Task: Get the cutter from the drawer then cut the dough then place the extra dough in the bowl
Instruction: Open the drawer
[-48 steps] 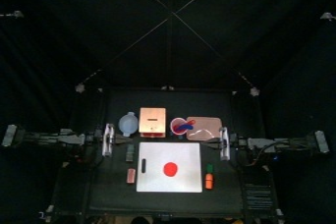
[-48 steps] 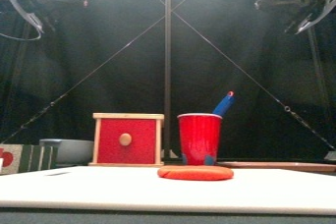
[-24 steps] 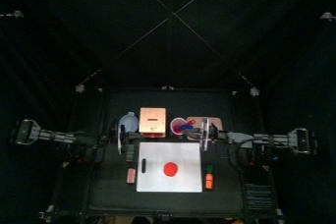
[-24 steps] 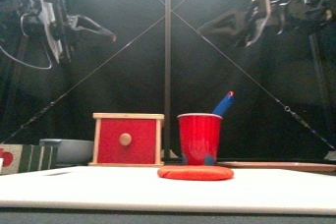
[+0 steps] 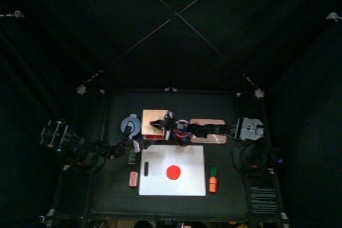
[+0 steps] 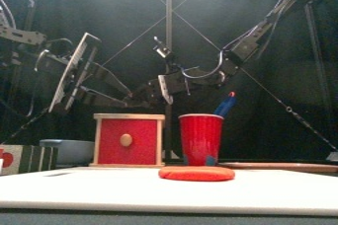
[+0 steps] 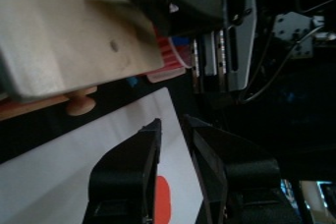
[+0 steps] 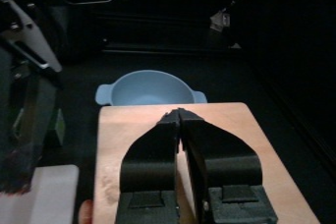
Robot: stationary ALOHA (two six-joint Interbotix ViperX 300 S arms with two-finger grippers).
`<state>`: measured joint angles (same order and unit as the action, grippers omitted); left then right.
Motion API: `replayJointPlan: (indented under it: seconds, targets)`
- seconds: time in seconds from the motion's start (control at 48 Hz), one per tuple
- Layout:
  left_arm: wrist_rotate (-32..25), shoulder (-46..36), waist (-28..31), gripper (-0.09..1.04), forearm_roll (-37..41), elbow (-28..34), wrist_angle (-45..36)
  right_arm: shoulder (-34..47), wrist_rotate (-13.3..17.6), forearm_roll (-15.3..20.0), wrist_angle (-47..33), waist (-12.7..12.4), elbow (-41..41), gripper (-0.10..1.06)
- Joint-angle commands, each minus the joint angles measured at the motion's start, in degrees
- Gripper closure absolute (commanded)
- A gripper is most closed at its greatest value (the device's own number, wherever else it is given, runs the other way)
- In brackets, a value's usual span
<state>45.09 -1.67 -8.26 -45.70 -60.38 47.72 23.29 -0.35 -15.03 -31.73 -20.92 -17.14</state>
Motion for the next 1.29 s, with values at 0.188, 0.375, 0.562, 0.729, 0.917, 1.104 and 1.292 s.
replayJointPlan:
  seconds: [0.188,0.375,0.562,0.729,0.917,1.104,1.292]
  targets:
    - [4.1,2.5,0.1,0.24,-4.7,2.2,0.4,1.4,0.0,-0.3,5.0,-0.2,1.5,1.00]
    - [4.6,3.8,0.2,0.24,-9.6,3.3,-2.2,1.3,0.0,-0.4,5.3,0.0,1.4,1.00]
    - [4.5,4.8,0.3,0.24,-16.9,4.5,-7.3,1.4,0.0,-0.4,5.3,0.9,1.8,1.00]
    - [4.2,5.0,2.6,0.24,-16.9,4.8,-7.2,1.3,0.1,-0.4,5.3,1.1,1.9,1.00]
    - [4.0,6.6,4.3,0.23,-14.2,5.7,-5.4,1.4,0.2,-0.3,5.3,1.2,1.9,1.00]
    - [4.2,7.5,5.1,0.19,-14.2,5.8,-5.4,1.4,0.2,-0.4,5.3,1.3,1.9,1.00]
    - [4.0,7.5,6.2,0.11,-13.8,6.1,-5.4,1.3,0.2,-0.4,5.3,1.6,2.3,1.00]
